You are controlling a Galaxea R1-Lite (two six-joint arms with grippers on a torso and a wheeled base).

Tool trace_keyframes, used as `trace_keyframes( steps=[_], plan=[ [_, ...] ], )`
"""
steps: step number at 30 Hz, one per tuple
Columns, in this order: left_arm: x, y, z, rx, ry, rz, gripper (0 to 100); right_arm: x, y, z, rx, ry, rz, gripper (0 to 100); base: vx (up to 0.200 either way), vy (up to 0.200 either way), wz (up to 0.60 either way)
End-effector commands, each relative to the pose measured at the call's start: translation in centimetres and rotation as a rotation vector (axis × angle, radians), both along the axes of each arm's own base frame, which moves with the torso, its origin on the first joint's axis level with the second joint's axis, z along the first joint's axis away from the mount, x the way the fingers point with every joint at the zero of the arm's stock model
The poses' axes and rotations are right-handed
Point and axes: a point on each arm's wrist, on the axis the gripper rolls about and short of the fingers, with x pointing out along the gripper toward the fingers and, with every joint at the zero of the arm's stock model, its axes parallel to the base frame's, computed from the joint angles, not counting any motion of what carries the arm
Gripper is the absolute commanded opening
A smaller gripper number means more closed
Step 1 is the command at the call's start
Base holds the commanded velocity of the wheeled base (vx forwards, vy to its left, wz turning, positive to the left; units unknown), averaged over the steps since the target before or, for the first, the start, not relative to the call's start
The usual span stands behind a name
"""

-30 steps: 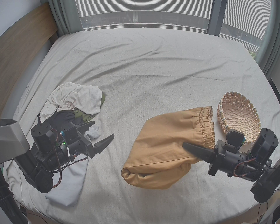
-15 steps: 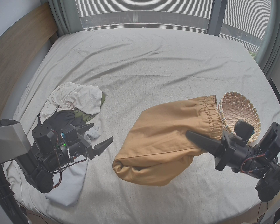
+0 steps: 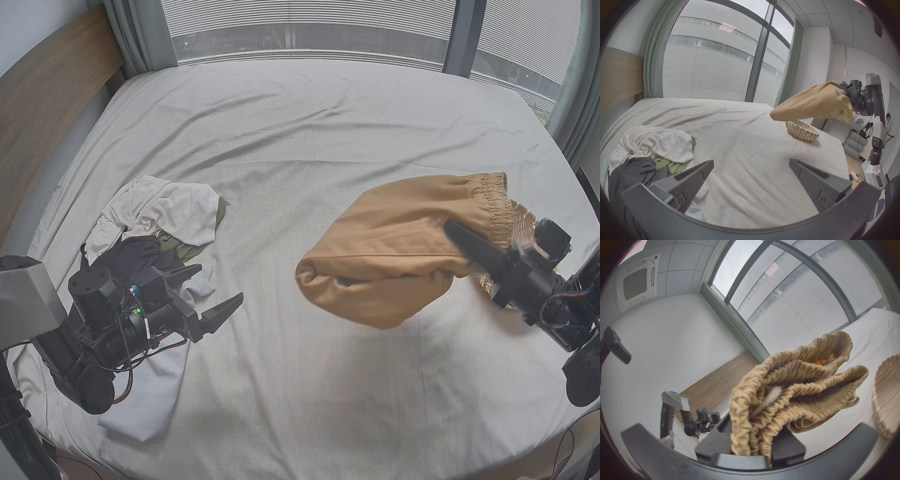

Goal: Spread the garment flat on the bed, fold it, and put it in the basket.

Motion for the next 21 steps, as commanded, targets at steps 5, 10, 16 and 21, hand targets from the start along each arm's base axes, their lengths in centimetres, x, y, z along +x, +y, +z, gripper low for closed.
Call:
trace_keyframes(
  steps=[5, 10, 16, 21],
  plan=[
    [0.0, -0.1, -0.1, 0.001, 0.004, -0.001, 100, 1.7, -4.8, 0.3, -0.095, -0.098, -0.252, 0, 0.0, 0.0, 0.0],
    [0.0, -0.1, -0.1, 0.001, 0.002, -0.001, 100, 2.2, -7.0, 0.7, -0.169, -0.165, -0.355, 0, 0.0, 0.0, 0.0],
    [0.0, -0.2, -0.1, 0.001, 0.004, -0.004, 100, 2.6, -9.8, 0.5, -0.216, -0.153, -0.476, 0, 0.0, 0.0, 0.0],
    [0.0, -0.2, -0.1, 0.001, 0.004, -0.004, 100, 3.0, -12.8, -0.2, -0.338, -0.099, -0.611, 0, 0.0, 0.0, 0.0]
  ],
)
